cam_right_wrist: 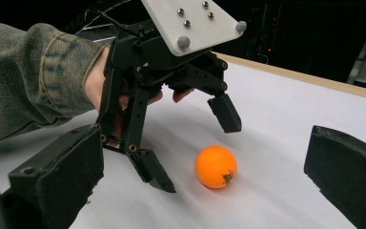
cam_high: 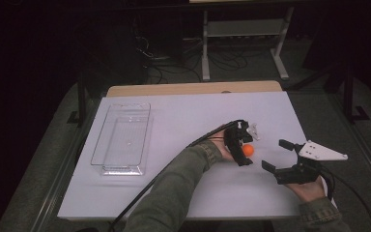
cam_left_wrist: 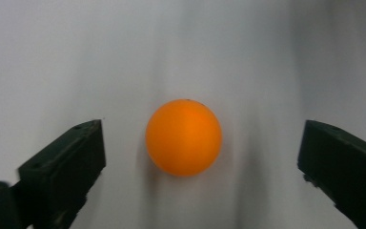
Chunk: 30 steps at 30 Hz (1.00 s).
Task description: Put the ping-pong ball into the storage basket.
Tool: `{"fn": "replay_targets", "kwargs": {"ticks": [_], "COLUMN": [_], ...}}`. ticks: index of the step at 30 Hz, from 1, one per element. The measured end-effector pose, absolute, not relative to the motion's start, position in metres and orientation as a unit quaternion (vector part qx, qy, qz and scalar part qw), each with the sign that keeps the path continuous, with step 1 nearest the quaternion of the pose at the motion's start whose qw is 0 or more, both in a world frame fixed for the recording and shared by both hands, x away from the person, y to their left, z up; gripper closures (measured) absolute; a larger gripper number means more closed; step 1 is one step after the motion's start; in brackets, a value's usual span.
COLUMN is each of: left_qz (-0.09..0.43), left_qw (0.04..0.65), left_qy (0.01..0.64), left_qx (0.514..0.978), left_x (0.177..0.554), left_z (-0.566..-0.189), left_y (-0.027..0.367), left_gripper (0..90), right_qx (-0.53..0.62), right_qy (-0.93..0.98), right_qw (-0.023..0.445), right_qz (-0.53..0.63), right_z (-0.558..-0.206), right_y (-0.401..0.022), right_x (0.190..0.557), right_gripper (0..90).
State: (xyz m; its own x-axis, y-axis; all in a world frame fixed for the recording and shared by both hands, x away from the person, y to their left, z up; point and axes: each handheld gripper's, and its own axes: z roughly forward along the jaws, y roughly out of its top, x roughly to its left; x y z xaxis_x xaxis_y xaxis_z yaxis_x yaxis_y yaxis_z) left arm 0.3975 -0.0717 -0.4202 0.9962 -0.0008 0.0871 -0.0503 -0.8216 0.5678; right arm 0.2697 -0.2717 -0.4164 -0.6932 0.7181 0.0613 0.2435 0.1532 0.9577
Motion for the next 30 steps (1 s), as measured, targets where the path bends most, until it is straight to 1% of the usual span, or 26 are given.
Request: {"fn": "replay_targets", "kwargs": {"ticks": [3, 8, 16, 21, 26, 30], "left_qz": [0.041, 0.043, 0.041, 0.041, 0.037, 0.036], "left_qw": [0.308, 0.299, 0.297, 0.297, 0.296, 0.297], "left_qy": [-0.014, -0.018, -0.007, -0.006, -0.006, -0.004], "left_qx": [0.95, 0.953, 0.954, 0.954, 0.954, 0.954], "left_x": [0.3982, 0.3989, 0.4017, 0.4032, 0.4037, 0.4049], "left_z": [-0.4198, -0.422, -0.4241, -0.425, -0.4263, -0.4273], "left_y": [-0.0717, -0.0725, -0.0721, -0.0717, -0.0718, -0.0713], "left_gripper": [8.2, 13.2, 16.3, 24.3, 29.0, 35.8], "right_qx": [0.329, 0.329, 0.327, 0.327, 0.327, 0.327], "right_qy": [0.73, 0.73, 0.732, 0.732, 0.732, 0.733], "right_qw": [0.212, 0.212, 0.212, 0.211, 0.211, 0.211], "right_qz": [0.561, 0.561, 0.558, 0.559, 0.559, 0.559], "right_z": [-0.4165, -0.4166, -0.4172, -0.417, -0.4171, -0.417], "right_y": [-0.2716, -0.2719, -0.2713, -0.2715, -0.2714, -0.2709], "right_x": [0.2697, 0.2696, 0.2698, 0.2695, 0.2696, 0.2692], "right_gripper": [0.0, 0.0, 0.0, 0.0, 0.0, 0.0]}}
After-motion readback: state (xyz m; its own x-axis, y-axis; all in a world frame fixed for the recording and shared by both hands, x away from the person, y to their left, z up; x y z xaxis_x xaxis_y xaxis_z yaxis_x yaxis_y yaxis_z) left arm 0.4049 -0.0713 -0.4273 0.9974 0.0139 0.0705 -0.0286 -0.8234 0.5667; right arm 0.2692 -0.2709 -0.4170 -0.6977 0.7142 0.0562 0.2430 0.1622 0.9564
